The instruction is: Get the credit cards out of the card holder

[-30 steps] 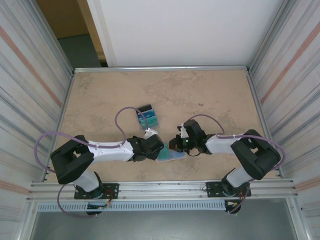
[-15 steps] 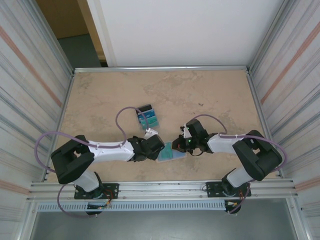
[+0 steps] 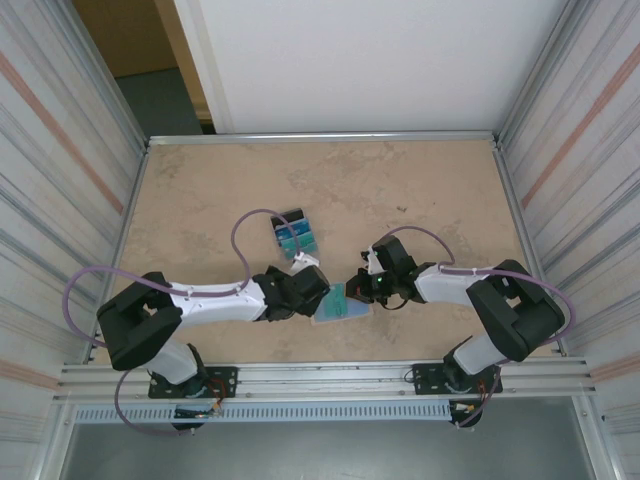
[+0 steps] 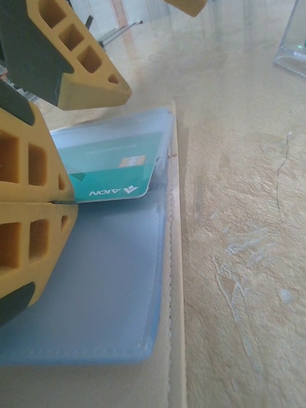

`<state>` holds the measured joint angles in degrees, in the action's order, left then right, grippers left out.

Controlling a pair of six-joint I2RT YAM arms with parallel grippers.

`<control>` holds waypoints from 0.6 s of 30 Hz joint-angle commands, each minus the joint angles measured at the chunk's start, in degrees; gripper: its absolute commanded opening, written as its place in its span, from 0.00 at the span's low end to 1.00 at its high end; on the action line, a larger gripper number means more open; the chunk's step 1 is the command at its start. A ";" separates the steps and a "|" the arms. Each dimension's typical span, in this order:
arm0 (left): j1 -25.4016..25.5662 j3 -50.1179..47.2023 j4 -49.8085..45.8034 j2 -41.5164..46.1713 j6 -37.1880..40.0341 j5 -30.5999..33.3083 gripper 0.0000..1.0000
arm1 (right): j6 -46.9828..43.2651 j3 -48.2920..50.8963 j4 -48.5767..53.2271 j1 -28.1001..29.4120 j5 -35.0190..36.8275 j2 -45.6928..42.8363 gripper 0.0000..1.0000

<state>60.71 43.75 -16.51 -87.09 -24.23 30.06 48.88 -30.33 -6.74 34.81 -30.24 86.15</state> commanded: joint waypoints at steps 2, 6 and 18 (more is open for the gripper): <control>0.14 2.27 2.25 1.16 3.87 0.89 0.99 | -1.35 -1.18 1.69 -0.44 0.27 -1.66 0.02; 0.86 3.31 3.13 -0.58 5.13 0.43 0.99 | -1.42 -1.23 1.79 -0.44 0.39 -1.64 0.02; 1.00 4.59 2.63 -5.58 5.40 -1.13 0.99 | -1.55 -1.20 2.48 -0.61 0.53 -2.23 0.02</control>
<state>61.25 46.74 -13.26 -91.85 -19.46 29.19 48.82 -30.33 -5.96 34.72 -30.02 85.38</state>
